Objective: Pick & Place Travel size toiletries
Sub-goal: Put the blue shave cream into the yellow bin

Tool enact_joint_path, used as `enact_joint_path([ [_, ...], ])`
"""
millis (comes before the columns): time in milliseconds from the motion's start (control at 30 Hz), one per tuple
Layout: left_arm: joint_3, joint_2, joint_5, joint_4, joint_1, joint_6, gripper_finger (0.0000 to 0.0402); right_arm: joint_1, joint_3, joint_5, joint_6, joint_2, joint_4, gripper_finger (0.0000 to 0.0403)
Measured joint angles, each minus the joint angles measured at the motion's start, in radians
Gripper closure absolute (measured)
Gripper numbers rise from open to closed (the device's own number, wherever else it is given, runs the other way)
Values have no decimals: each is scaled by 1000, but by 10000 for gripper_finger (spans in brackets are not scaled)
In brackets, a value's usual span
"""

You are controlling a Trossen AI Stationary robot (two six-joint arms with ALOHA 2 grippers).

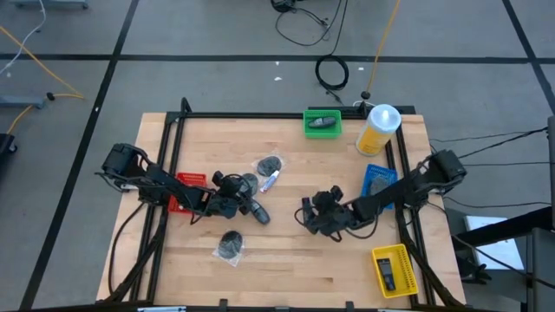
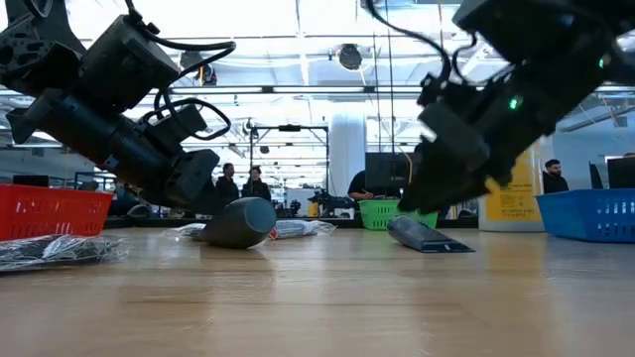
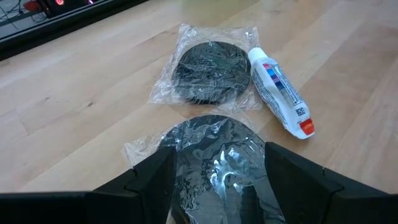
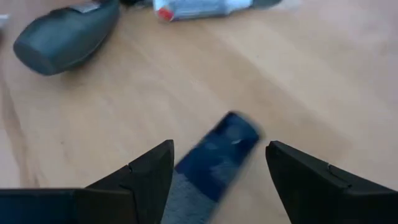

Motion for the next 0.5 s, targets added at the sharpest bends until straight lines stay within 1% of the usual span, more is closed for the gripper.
enact_joint_path([
  [167,0,0,2,6,0,1,160,-8,-9,-34,-87,115,163,156],
  [300,0,0,7,6,0,1,160,-11,-5,-24,-150,171,174,165],
  [367,0,0,7,6,0,1,160,-13,-5,-45,-188,171,154,182],
  [433,0,0,8,6,0,3,160,-13,-5,-73,-239,158,137,207],
  [500,0,0,8,6,0,3,160,-16,-5,-134,-300,120,111,236],
])
